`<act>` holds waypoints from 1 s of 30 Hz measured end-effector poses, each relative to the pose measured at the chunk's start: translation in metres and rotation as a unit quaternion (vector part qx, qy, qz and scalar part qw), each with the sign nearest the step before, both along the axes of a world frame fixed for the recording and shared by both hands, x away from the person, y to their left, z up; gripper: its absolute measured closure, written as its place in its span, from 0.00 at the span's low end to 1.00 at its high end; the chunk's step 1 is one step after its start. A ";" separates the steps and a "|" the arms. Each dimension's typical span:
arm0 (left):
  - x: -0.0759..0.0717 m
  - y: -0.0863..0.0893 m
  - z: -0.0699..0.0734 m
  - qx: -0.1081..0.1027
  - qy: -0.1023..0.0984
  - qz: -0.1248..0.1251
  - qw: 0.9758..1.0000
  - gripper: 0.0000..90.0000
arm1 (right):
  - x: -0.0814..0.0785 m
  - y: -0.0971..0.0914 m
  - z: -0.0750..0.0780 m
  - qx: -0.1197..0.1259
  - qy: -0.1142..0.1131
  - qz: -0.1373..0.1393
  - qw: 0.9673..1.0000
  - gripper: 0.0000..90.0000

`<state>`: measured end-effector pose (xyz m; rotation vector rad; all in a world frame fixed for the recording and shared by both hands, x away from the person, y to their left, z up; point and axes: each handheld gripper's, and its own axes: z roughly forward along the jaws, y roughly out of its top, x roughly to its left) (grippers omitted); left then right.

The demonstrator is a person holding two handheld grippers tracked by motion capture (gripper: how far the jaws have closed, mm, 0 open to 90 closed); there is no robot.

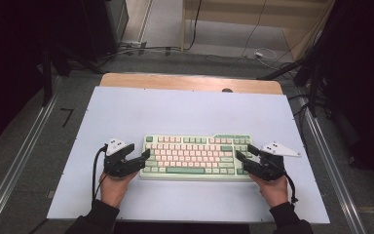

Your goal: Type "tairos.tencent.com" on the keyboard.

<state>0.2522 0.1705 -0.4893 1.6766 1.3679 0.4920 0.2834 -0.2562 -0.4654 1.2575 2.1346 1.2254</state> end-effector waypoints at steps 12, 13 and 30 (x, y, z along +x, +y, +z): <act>0.001 -0.001 0.000 0.000 -0.005 -0.003 1.000 0.39 | 0.013 0.055 0.001 -0.002 0.016 0.067 0.998 0.97; 0.001 -0.001 0.000 0.000 -0.005 -0.003 1.000 0.39 | 0.014 0.060 0.000 -0.003 0.018 0.074 0.997 0.97; 0.003 -0.003 0.000 0.004 -0.003 -0.005 1.000 0.39 | 0.027 0.114 -0.014 -0.034 0.054 0.109 0.992 0.97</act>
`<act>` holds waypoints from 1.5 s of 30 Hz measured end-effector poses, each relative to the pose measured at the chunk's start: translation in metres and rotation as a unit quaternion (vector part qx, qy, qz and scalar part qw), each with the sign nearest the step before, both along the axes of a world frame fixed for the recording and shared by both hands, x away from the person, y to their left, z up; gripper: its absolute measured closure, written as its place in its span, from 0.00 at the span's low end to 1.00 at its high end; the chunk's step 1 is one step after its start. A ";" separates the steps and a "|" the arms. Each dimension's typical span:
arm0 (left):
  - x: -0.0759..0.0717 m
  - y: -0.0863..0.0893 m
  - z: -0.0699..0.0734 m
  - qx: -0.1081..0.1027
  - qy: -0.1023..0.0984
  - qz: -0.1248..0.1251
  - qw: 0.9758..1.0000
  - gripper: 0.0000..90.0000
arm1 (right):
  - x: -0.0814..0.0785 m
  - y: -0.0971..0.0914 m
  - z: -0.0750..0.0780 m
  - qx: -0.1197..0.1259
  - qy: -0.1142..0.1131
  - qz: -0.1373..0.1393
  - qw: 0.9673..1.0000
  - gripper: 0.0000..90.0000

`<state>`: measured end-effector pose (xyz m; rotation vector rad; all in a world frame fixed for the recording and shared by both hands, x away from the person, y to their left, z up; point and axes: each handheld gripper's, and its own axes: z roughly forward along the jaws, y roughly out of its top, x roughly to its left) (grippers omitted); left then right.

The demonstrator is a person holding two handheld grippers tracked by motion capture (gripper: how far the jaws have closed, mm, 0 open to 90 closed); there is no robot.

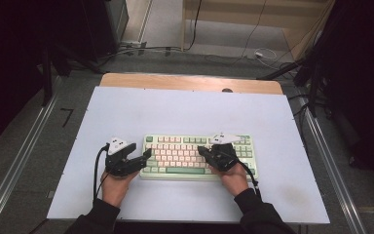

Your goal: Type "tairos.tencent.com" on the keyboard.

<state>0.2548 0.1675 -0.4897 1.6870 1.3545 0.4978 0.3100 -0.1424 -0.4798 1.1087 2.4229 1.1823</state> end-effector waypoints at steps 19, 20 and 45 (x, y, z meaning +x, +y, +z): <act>0.000 -0.001 0.000 0.001 -0.002 -0.002 1.000 0.39 | 0.004 0.010 -0.006 -0.034 0.007 -0.001 0.999 0.97; 0.000 -0.001 0.000 0.001 -0.002 -0.002 1.000 0.39 | 0.003 0.009 -0.004 -0.027 0.006 -0.002 1.000 0.97; -0.001 -0.008 -0.001 0.003 0.002 -0.007 1.000 0.36 | 0.000 -0.025 0.018 0.037 -0.016 -0.017 0.999 0.23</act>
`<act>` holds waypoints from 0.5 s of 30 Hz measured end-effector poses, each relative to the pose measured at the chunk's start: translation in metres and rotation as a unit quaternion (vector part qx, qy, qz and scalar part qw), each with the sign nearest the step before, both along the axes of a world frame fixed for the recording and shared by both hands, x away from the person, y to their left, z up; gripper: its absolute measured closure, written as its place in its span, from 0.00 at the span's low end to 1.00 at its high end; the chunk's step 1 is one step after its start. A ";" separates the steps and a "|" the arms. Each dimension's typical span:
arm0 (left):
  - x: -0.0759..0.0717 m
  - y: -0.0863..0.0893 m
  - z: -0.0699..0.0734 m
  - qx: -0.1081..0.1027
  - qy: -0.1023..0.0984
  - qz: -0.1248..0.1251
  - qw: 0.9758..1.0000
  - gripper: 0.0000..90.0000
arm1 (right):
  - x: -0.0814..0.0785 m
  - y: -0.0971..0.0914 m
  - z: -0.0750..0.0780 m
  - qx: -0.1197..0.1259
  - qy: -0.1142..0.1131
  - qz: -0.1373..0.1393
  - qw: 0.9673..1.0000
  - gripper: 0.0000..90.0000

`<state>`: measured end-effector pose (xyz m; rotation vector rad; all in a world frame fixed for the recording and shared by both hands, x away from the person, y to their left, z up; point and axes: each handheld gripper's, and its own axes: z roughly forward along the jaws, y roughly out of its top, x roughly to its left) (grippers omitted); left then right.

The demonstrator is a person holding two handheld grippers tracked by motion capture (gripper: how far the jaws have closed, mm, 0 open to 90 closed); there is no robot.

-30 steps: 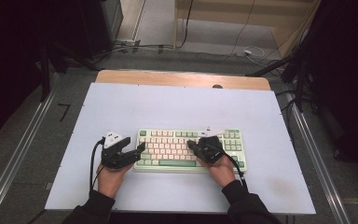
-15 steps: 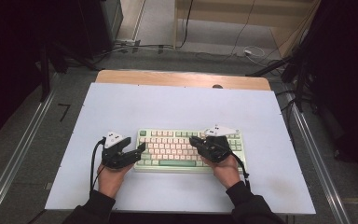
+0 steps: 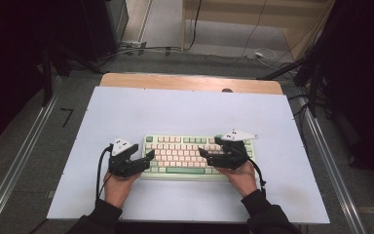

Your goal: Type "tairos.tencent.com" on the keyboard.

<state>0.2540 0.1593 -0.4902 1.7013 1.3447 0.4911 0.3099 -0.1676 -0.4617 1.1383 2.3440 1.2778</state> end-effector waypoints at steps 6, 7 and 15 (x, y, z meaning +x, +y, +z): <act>0.000 -0.001 0.000 0.000 0.002 -0.004 1.000 0.36 | -0.001 -0.010 0.001 0.002 0.002 -0.008 1.000 0.21; 0.000 -0.002 0.000 0.000 0.002 -0.005 1.000 0.36 | -0.002 -0.012 0.001 0.002 0.004 -0.009 1.000 0.21; 0.001 -0.008 0.003 0.014 -0.002 -0.012 1.000 0.29 | -0.006 -0.038 0.004 0.016 -0.001 -0.031 0.999 0.21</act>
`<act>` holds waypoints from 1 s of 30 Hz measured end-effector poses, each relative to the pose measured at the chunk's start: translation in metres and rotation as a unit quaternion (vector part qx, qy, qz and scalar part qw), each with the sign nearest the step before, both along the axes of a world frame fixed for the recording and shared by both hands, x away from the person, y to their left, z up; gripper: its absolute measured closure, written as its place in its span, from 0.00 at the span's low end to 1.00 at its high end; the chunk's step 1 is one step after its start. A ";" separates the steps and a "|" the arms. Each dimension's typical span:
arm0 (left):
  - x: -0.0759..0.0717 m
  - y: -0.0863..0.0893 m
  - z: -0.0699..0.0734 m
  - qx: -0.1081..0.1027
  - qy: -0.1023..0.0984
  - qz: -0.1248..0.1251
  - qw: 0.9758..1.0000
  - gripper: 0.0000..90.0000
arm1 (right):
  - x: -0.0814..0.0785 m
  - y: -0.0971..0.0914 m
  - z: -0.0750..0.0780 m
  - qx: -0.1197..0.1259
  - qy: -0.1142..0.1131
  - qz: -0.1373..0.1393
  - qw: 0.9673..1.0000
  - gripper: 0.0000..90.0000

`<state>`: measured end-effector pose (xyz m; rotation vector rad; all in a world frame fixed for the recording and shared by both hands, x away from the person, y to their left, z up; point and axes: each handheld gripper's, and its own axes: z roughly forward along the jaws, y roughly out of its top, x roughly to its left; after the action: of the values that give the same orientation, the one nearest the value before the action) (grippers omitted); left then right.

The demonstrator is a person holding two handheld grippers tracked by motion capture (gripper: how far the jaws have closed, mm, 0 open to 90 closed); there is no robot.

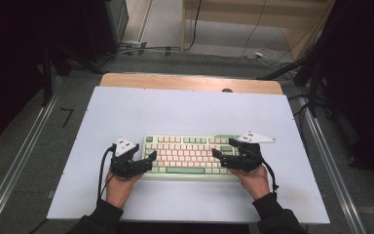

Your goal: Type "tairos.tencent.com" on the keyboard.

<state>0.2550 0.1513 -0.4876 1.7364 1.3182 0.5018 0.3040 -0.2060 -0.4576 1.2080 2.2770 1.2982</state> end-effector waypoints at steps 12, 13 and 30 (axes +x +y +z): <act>0.008 -0.024 0.013 -0.002 -0.005 -0.031 0.999 0.47 | 0.004 -0.012 0.000 0.008 0.002 -0.021 1.000 0.21; 0.009 -0.025 0.012 -0.002 -0.006 -0.039 0.999 0.53 | 0.004 -0.012 0.000 0.009 0.003 -0.021 1.000 0.21; 0.036 -0.059 0.014 0.010 0.037 -0.095 0.995 1.00 | 0.004 -0.009 -0.002 0.005 0.003 -0.014 1.000 0.22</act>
<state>0.2908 0.0925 -0.4738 1.8905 1.1874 0.3460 0.3077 -0.2152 -0.4592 1.2451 2.2508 1.3001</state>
